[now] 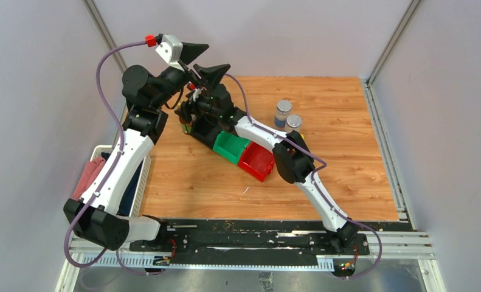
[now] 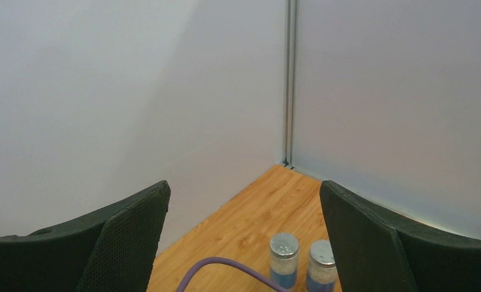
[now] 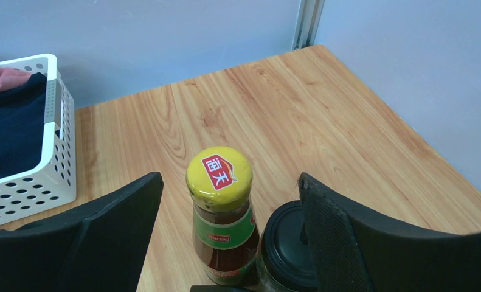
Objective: Organize the condiment bottles
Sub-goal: Pick up the bottle from the center of the board.
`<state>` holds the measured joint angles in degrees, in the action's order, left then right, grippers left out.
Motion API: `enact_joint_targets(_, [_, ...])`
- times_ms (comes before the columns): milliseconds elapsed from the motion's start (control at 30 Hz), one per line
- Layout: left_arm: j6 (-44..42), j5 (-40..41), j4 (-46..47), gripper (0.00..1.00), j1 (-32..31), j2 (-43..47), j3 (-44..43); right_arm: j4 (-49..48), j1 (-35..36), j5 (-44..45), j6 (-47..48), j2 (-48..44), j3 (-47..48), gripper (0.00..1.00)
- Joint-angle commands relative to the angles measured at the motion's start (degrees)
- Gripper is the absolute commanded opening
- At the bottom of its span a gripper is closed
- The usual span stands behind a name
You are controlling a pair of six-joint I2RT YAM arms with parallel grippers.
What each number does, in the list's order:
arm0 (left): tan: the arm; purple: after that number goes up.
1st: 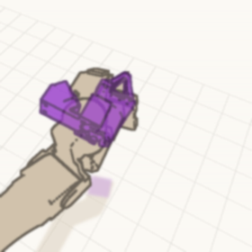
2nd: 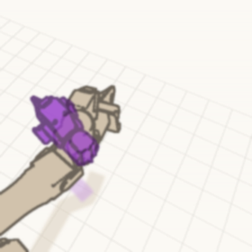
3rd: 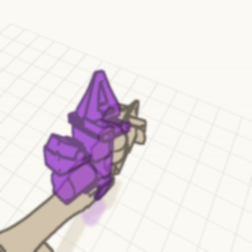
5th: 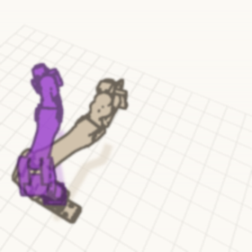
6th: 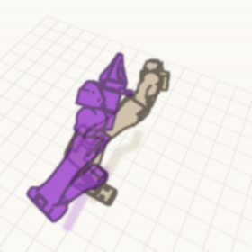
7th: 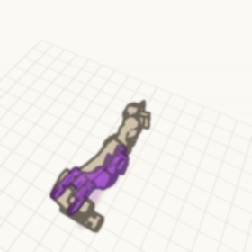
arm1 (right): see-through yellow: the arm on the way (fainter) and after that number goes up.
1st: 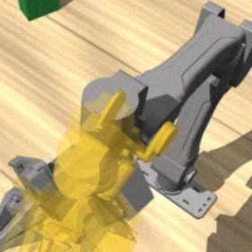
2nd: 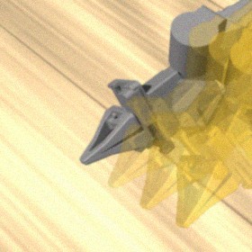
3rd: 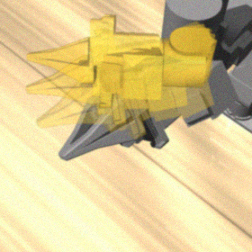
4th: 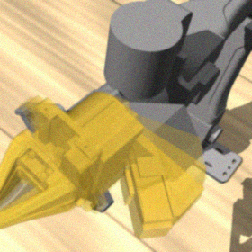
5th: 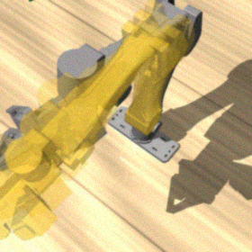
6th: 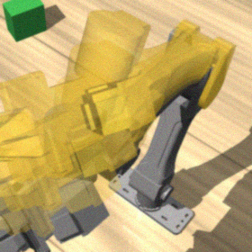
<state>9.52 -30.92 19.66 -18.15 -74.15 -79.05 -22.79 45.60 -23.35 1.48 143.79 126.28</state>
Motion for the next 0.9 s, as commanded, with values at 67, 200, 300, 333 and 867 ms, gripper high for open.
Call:
enact_joint_targets(67, [0.2,-1.1,0.8,1.00,-0.6,-0.5,-0.9,-2.3,-0.6,-0.5,-1.1,2.3,3.1,0.86])
enact_joint_targets(200, [0.2,-1.2,0.9,1.00,-0.6,-0.7,-1.0,-2.5,-0.7,-0.7,-2.8,2.9,3.7,0.85])
enact_joint_targets(300, [0.2,-1.3,0.8,1.00,-0.6,-0.9,-1.1,-2.7,-0.7,-0.9,-3.0,3.2,4.1,0.85])
enact_joint_targets(333, [0.2,-1.3,0.8,1.00,-0.6,-1.0,-1.1,-2.7,-0.8,-0.9,-3.1,3.3,4.2,0.85])
enact_joint_targets(867, [0.1,-1.3,0.8,1.00,-0.6,-1.4,-1.1,-3.5,-0.9,-1.5,-4.7,4.6,4.7,0.83])
